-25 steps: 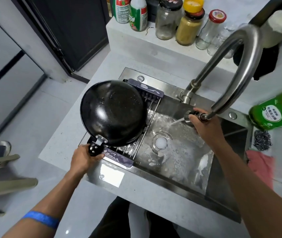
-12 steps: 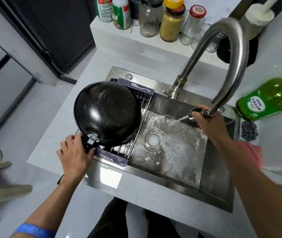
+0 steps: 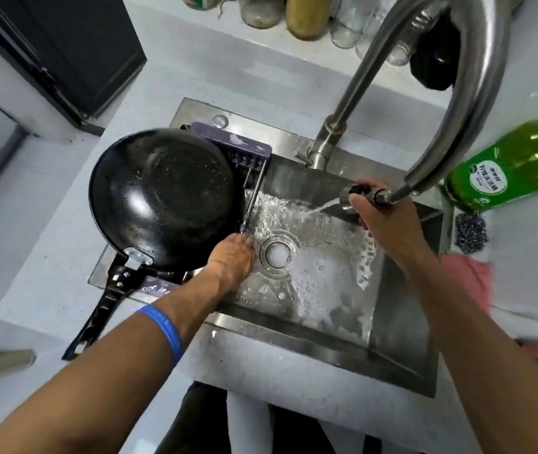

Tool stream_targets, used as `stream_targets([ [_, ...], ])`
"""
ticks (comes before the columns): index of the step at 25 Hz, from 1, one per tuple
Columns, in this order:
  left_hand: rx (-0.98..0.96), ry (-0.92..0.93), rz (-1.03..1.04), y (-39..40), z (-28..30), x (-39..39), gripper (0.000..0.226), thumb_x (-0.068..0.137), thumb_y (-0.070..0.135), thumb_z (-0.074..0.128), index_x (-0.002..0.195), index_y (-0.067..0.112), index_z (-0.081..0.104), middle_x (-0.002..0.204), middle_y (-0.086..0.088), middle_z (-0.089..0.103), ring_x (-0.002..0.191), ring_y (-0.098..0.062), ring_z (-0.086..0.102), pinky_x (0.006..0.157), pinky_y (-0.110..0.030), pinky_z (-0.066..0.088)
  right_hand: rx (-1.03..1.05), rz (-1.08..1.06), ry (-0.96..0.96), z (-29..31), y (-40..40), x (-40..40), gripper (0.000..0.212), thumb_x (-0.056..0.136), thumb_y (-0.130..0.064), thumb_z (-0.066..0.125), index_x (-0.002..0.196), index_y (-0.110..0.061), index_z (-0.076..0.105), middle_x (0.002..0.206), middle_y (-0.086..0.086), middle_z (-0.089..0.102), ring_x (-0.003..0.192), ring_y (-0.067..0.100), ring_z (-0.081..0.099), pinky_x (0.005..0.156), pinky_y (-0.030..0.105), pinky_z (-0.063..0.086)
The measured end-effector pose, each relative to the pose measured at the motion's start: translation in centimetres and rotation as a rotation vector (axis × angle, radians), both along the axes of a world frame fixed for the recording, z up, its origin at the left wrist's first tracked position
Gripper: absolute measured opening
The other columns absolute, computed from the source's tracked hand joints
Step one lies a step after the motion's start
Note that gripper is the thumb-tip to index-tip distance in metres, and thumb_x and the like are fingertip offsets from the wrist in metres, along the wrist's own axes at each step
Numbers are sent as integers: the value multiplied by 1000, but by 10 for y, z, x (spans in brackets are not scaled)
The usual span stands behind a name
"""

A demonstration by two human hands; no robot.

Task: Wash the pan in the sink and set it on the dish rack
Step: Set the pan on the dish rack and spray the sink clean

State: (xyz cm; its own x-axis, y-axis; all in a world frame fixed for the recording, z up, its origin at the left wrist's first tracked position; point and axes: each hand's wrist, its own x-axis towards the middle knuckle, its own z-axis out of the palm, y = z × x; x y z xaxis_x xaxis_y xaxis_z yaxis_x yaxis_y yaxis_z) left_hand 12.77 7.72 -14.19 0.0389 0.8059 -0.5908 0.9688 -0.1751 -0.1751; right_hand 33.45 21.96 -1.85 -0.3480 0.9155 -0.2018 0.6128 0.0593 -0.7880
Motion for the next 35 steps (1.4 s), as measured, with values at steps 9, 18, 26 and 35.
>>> stream_targets([
  [9,27,-232,114,-35,18,-15,73,89,29,55,153,17,22,162,-6,13,147,-25,17,119,-36,16,57,-83,-175,15,23,41,22,88,-33,70,110,-33,73,94,3,72,86,20,66,84,39,56],
  [18,127,-368,326,-105,25,14,48,82,42,29,105,21,66,100,-2,66,95,-25,59,82,-36,47,78,13,-536,32,58,84,15,90,-29,61,86,-15,67,75,1,65,72,24,64,58,30,46],
  [26,82,-306,348,-118,29,11,20,91,34,53,109,27,61,112,8,60,111,-20,45,91,-33,45,27,98,-788,46,59,94,31,87,-45,65,71,-19,61,61,-7,53,55,8,47,52,24,30],
  [35,113,-331,432,-117,39,17,20,88,36,58,102,22,63,105,5,62,112,-19,47,76,-34,49,-124,238,-797,52,40,89,31,85,-47,68,75,-18,64,75,3,68,67,19,64,72,32,52],
])
